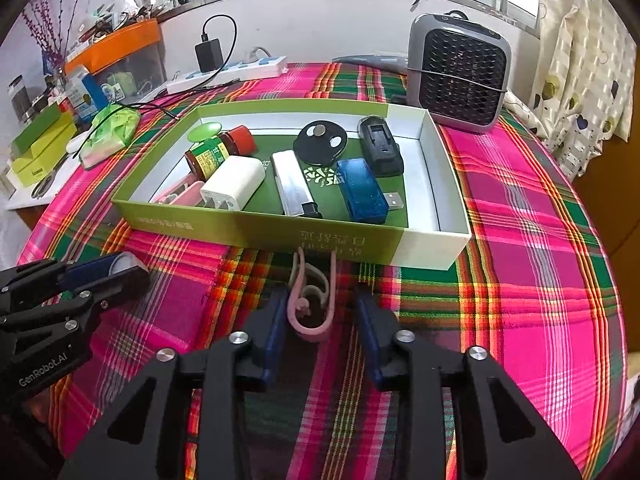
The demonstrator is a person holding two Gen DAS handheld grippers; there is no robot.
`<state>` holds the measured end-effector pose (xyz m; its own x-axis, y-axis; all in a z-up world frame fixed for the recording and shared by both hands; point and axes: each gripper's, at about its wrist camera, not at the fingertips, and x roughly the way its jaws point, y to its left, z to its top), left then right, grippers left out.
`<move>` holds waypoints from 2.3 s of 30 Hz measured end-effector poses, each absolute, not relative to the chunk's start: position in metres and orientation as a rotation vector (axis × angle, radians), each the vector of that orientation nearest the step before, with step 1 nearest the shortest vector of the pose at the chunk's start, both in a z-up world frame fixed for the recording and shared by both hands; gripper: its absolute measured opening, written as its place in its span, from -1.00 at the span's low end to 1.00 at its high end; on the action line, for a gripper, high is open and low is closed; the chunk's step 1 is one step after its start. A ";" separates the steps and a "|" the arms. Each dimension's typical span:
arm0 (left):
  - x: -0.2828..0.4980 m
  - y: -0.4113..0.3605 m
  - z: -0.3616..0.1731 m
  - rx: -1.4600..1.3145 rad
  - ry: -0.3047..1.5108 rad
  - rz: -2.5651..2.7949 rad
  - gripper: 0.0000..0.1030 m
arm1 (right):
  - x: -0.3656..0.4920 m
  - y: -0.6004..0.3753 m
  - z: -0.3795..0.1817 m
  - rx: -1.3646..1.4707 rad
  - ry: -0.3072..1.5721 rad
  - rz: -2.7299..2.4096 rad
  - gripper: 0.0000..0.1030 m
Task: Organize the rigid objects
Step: 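Close the right tool on the pink clip while the left tool holds the white container, then carry the white container with the left tool while the right tool carries the pink clip to the box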
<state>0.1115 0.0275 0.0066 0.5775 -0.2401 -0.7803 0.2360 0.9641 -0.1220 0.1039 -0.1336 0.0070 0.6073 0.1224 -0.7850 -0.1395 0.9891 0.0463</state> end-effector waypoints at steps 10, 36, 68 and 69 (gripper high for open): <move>0.108 0.027 0.007 -0.001 0.914 -0.263 -0.46 | 0.100 -0.133 0.007 -0.018 0.901 0.179 -0.52; 0.099 0.019 0.007 0.013 0.917 -0.247 -0.46 | 0.092 -0.137 0.007 -0.008 0.899 0.228 -0.52; 0.098 -0.001 0.047 0.024 0.838 -0.288 -0.48 | 0.085 -0.153 0.043 0.007 0.806 0.267 -0.52; 0.101 -0.002 0.049 0.028 0.832 -0.288 -0.48 | 0.087 -0.154 0.045 0.004 0.802 0.267 -0.52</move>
<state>0.1010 -0.0019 0.0489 0.6369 -0.2411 -0.7323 0.2632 0.9608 -0.0874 0.0875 -0.1540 0.0453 0.6638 0.2382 -0.7090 -0.2348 0.9664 0.1048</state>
